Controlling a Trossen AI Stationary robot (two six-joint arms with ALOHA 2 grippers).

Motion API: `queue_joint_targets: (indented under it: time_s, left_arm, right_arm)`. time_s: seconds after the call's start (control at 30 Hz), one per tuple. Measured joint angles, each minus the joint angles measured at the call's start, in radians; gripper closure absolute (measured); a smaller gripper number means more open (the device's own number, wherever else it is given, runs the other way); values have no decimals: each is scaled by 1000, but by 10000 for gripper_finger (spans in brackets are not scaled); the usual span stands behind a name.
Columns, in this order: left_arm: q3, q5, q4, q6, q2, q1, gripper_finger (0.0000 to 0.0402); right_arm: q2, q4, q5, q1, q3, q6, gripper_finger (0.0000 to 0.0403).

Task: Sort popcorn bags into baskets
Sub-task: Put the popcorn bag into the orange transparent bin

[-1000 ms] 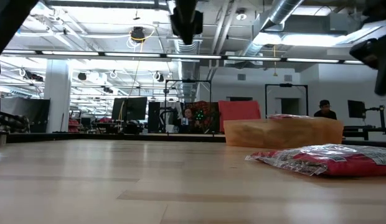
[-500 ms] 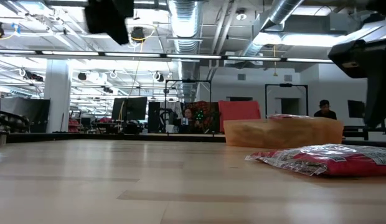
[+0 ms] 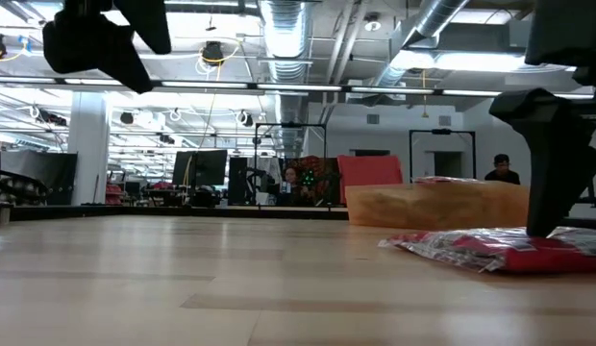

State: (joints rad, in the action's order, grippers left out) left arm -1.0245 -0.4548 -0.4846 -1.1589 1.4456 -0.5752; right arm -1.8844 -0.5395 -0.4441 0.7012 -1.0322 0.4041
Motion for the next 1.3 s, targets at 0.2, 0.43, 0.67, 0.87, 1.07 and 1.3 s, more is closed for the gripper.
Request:
queue_joint_targets:
  time_s: [0.2,0.43,0.67,0.87,1.07,1.3]
  left_arm:
    - [0,-58,6,-2,0,-3,180]
    - [0,-139,6,-4,0,-2,180]
    - [0,-208,39,9,0,-1,180]
    - [0,-290,140,141,14,4,180]
    - [-2,-293,326,313,43,28,180]
    - [0,-330,462,558,45,35,180]
  right_arm:
    - [-40,-39,-46,-11,-40,63,189]
    - [-52,-72,-72,-19,-64,149,358]
    - [-51,-137,13,-32,-166,136,391]
    - [52,-120,32,-52,-210,69,395]
    - [224,-103,28,-85,-211,32,397]
    - [432,-72,-11,-110,-213,5,397]
